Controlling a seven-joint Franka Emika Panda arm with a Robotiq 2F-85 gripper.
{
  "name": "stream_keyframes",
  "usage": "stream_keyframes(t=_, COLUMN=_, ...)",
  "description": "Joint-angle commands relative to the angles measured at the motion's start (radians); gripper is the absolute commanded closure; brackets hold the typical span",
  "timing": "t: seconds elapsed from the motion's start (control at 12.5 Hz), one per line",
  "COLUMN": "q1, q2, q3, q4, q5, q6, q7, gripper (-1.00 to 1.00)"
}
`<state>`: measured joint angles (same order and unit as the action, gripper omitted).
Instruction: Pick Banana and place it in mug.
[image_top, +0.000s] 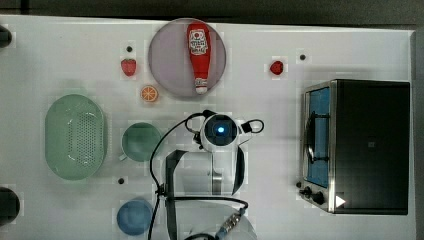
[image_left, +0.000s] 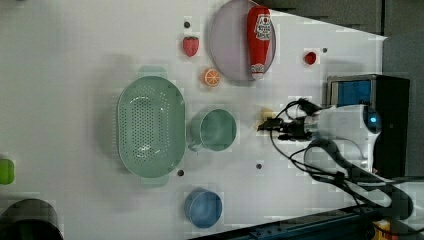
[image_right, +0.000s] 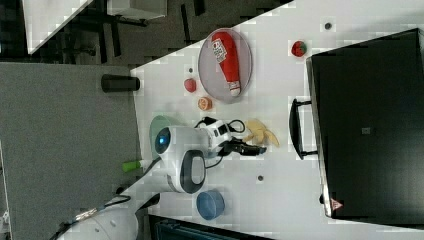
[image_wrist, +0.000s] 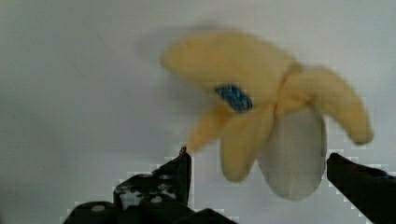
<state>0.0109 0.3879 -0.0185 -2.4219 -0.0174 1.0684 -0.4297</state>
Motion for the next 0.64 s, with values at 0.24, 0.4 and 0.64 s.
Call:
stream_keyframes(t=0.24, q1=-0.009, q2=0.003, q3=-0.006, q4=0.017, q5=0.012, q6=0.101, q7=-0.059, gripper=-0.32)
stream_keyframes(t=0.4, q1=-0.01, q2=0.003, q3=-0.006, q4=0.008, q5=0.012, q6=0.109, q7=-0.059, gripper=0.09)
stream_keyframes(t=0.64, q1=-0.011, q2=-0.041, q3=-0.006, q4=0.01, q5=0.012, q6=0.107, q7=-0.059, gripper=0.37)
